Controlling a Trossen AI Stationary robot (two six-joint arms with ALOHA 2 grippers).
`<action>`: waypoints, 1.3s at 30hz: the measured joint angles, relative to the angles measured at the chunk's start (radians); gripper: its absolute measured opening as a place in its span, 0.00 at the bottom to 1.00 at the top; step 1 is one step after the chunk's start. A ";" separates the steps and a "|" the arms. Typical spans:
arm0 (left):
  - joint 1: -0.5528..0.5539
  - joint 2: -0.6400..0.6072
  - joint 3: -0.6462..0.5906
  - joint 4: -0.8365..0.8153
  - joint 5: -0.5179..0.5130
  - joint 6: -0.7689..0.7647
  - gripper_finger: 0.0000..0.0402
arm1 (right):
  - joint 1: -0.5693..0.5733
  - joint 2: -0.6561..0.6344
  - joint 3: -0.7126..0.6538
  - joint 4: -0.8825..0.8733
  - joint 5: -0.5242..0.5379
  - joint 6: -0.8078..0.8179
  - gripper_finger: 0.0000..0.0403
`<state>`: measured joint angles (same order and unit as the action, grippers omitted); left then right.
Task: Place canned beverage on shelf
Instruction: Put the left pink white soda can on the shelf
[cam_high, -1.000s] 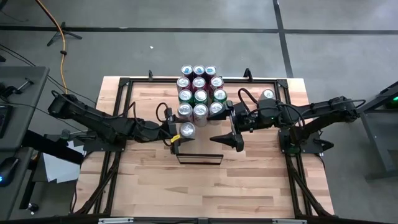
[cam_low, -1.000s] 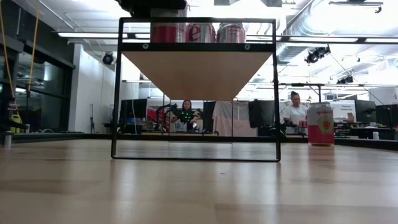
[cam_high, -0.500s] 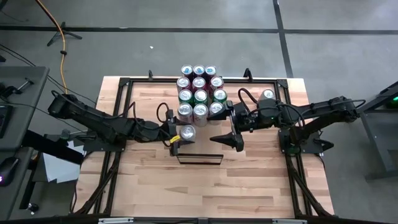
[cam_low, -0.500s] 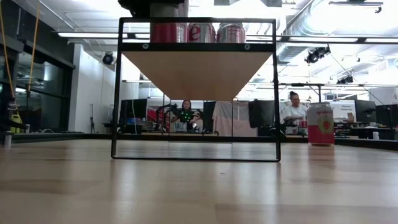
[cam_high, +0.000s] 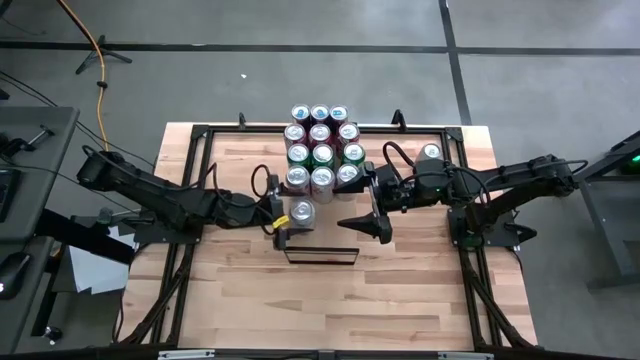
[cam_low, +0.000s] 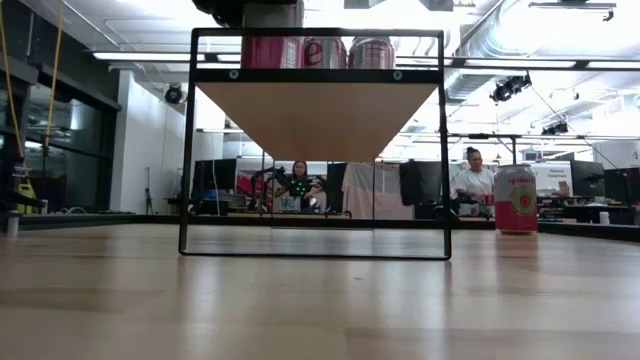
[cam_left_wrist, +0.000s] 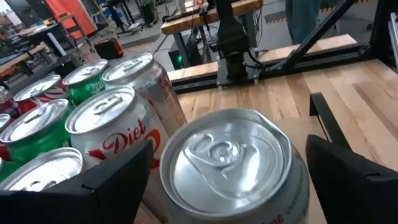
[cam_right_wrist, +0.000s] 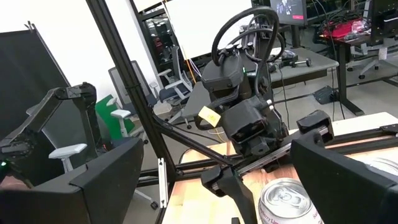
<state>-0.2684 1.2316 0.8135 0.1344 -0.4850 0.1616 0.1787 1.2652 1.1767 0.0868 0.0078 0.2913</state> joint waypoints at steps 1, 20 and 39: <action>0.000 -0.001 0.000 0.007 0.000 0.000 0.87 | 0.000 0.000 0.000 0.000 0.000 0.000 0.97; -0.066 -0.265 0.000 0.179 -0.020 -0.188 0.95 | 0.001 0.000 0.000 0.000 0.000 0.044 0.97; -0.066 -0.323 0.000 0.236 -0.018 -0.517 0.95 | 0.083 0.013 -0.005 -0.264 0.100 0.066 0.06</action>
<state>-0.3344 0.9088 0.8135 0.3709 -0.5030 -0.3550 0.2616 1.2784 1.1717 -0.1771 0.1077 0.3571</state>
